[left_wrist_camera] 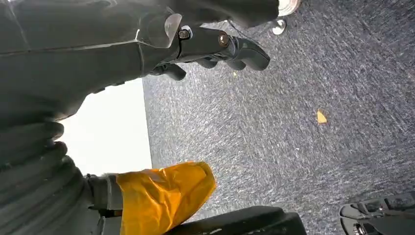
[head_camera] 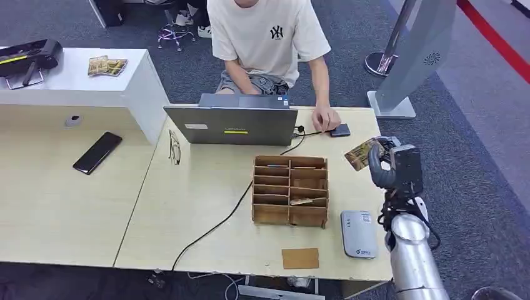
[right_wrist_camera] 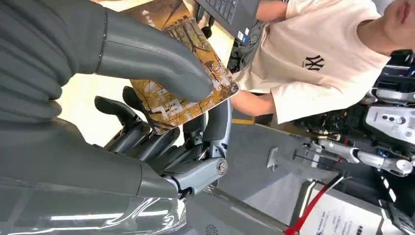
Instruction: Pass the card to the sensor for recognition and then transmit it.
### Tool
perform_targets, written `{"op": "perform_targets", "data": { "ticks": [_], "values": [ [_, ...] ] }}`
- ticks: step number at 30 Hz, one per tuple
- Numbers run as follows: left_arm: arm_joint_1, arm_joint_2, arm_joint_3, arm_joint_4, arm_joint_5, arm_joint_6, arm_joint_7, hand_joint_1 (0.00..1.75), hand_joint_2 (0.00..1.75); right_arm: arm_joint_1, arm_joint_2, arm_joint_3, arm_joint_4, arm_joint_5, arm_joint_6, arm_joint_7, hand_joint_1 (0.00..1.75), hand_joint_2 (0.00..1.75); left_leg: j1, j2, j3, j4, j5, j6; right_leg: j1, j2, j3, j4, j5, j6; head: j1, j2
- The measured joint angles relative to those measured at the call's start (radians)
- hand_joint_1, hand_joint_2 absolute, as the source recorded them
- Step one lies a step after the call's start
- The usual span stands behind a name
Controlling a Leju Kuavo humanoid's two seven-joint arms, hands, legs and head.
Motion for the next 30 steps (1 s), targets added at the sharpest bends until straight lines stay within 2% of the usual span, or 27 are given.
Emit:
{"op": "perform_targets", "data": {
  "ticks": [15,30],
  "values": [
    [0.003,-0.001,0.024,0.0,0.02,0.004,0.0,0.0,1.75,0.046,-0.032,-0.02,-0.027,0.009,0.051,0.02,1.75,1.75,0.0,0.0,0.0,0.0,0.0,0.0,0.0,0.0,0.0,0.0,0.0,0.0,0.0,0.0],
    [0.007,-0.001,0.046,0.0,0.036,0.007,0.0,0.0,1.75,0.156,-0.04,-0.037,-0.064,-0.006,0.116,0.035,1.75,1.75,0.0,0.0,-0.001,0.0,0.0,0.0,0.0,0.0,-0.001,0.0,0.0,0.0,0.0,0.0]
  ]
}}
